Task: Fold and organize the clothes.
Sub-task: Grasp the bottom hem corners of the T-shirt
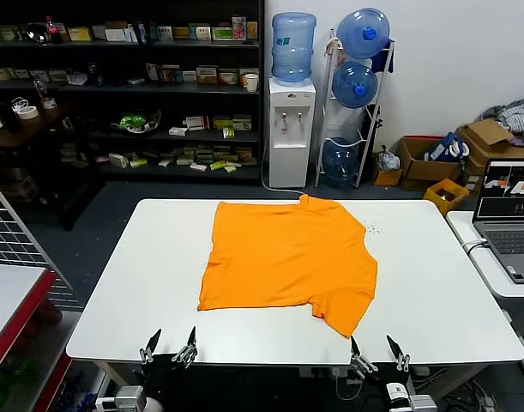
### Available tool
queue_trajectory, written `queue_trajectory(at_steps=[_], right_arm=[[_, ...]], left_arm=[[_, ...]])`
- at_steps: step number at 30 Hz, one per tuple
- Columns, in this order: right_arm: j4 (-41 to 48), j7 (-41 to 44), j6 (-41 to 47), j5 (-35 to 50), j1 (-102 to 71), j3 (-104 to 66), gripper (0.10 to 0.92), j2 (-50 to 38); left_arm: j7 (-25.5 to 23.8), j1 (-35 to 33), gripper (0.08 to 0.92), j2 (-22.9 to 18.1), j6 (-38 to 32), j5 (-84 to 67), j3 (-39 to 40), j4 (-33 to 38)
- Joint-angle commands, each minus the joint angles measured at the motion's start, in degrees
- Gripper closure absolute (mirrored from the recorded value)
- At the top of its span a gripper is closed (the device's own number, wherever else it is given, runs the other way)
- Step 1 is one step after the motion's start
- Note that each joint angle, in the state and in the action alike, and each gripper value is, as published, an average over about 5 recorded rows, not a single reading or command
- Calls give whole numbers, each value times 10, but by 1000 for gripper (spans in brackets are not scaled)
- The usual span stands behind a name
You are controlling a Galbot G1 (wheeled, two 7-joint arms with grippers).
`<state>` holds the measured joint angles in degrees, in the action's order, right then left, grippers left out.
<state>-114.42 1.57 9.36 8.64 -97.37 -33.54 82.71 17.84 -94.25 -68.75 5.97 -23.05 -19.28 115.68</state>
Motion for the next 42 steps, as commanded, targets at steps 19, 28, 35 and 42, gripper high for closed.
queue_trajectory(at_steps=[19, 28, 35, 42], right_arm=[[132, -43, 60, 7, 157, 50, 203, -1], [155, -49, 62, 6, 170, 61, 214, 10], [153, -51, 59, 7, 163, 62, 376, 7], [143, -56, 55, 8, 154, 62, 575, 7]], left_arm=[[-22, 213, 177, -14, 46, -49, 73, -164], [-24, 211, 180, -13, 49, -38, 74, -187], [-24, 212, 306, -16, 48, -34, 76, -193], [-21, 212, 514, -20, 46, -28, 82, -195]])
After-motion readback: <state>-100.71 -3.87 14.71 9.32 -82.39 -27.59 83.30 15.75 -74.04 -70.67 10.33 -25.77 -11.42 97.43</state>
